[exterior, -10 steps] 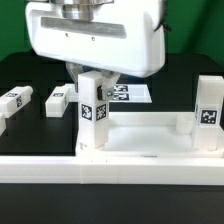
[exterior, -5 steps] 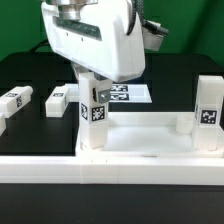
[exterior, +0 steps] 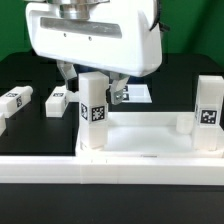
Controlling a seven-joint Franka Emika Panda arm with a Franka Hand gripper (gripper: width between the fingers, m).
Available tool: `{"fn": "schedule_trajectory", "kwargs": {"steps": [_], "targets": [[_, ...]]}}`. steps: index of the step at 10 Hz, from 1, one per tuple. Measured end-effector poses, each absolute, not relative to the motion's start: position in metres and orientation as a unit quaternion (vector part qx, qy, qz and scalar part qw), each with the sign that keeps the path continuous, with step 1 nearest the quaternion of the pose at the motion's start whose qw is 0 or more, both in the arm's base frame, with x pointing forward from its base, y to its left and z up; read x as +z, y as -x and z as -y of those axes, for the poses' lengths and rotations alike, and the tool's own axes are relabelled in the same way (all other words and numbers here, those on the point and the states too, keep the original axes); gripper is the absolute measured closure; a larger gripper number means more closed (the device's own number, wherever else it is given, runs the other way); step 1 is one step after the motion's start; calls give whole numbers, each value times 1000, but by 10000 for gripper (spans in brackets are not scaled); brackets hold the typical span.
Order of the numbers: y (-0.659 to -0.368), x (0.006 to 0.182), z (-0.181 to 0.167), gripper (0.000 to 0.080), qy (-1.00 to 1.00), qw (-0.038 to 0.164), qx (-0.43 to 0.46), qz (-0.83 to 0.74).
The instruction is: Assemble desk
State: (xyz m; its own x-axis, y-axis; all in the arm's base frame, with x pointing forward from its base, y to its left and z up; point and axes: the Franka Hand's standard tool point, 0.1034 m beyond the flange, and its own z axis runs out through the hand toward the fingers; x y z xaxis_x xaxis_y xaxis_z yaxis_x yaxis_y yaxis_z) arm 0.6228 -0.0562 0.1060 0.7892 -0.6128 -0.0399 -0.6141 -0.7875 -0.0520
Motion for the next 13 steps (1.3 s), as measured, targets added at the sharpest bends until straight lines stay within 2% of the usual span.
{"fn": "schedule_trajectory", "kwargs": {"steps": [4, 7, 13], "targets": [[-623, 106, 57, 151, 981, 32, 6, -194], [-622, 106, 58, 151, 999, 15, 5, -34], [-622, 105, 59, 151, 986, 10, 4, 165]]}}
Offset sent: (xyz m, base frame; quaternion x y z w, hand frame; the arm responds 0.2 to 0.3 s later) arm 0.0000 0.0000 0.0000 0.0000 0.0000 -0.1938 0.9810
